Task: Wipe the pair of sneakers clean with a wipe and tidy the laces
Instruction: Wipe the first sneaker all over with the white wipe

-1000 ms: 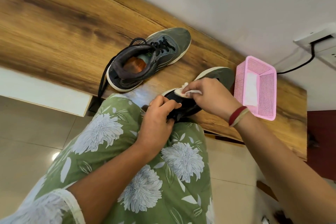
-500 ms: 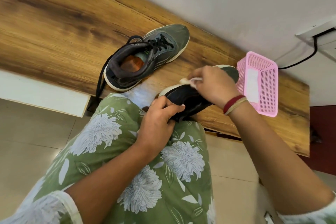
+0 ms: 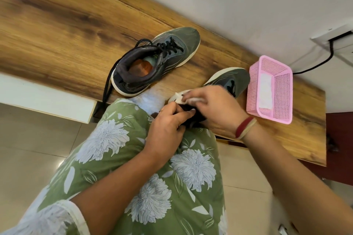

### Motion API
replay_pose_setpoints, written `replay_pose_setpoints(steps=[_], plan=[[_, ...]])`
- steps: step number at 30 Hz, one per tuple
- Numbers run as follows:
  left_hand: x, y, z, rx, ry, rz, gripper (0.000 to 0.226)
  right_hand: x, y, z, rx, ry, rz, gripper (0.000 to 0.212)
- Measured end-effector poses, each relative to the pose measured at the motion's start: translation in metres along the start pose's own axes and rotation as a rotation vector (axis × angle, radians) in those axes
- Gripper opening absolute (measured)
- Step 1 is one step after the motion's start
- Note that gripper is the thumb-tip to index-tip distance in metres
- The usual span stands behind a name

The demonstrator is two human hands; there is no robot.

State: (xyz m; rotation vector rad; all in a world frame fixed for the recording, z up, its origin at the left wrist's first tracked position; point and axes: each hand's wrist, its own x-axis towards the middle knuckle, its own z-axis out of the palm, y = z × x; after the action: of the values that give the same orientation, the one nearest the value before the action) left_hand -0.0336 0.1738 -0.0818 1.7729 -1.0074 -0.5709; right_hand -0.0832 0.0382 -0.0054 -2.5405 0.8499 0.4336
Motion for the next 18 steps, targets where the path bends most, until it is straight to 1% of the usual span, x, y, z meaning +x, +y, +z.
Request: replay_pose_setpoints(steps=[1,2,3,4,5,6,8,11,13,15,16,18], plan=[[0.000,0.000,0.000,-0.001,0.004,-0.006,0.050,0.003,0.008,-0.009,0.133,0.095,0.057,0.034],[0.000,-0.001,0.000,0.002,0.008,-0.014,0.050,0.005,0.018,-0.020,0.223,0.225,0.122,0.032],[0.000,-0.001,0.000,0.008,0.009,-0.018,0.050,0.008,0.027,-0.030,0.230,0.351,0.192,0.030],[0.000,-0.001,0.000,0.015,0.009,-0.016,0.050,0.008,0.035,-0.038,0.176,0.436,0.261,0.029],[0.001,0.000,-0.001,0.019,0.007,-0.011,0.050,0.007,0.042,-0.043,0.108,0.470,0.306,0.029],[0.001,0.000,-0.001,0.022,0.006,-0.006,0.050,0.005,0.045,-0.044,0.060,0.460,0.331,0.030],[0.000,0.001,-0.002,0.023,0.004,0.007,0.050,0.002,0.042,-0.036,-0.006,0.378,0.336,0.032],[0.000,0.000,-0.002,0.035,0.011,0.027,0.050,-0.006,0.026,-0.003,-0.164,0.250,0.279,0.031],[0.000,0.001,-0.002,0.048,0.007,0.041,0.050,-0.012,0.021,0.011,-0.101,0.243,0.245,0.032],[-0.001,0.003,-0.003,0.064,-0.010,0.062,0.052,-0.011,0.026,0.008,0.033,0.262,0.277,0.030],[-0.001,0.003,-0.004,0.069,-0.018,0.074,0.053,-0.010,0.030,0.005,0.049,0.276,0.310,0.030],[-0.001,0.002,-0.003,0.075,-0.020,0.089,0.054,-0.010,0.034,0.002,-0.006,0.287,0.363,0.031]])
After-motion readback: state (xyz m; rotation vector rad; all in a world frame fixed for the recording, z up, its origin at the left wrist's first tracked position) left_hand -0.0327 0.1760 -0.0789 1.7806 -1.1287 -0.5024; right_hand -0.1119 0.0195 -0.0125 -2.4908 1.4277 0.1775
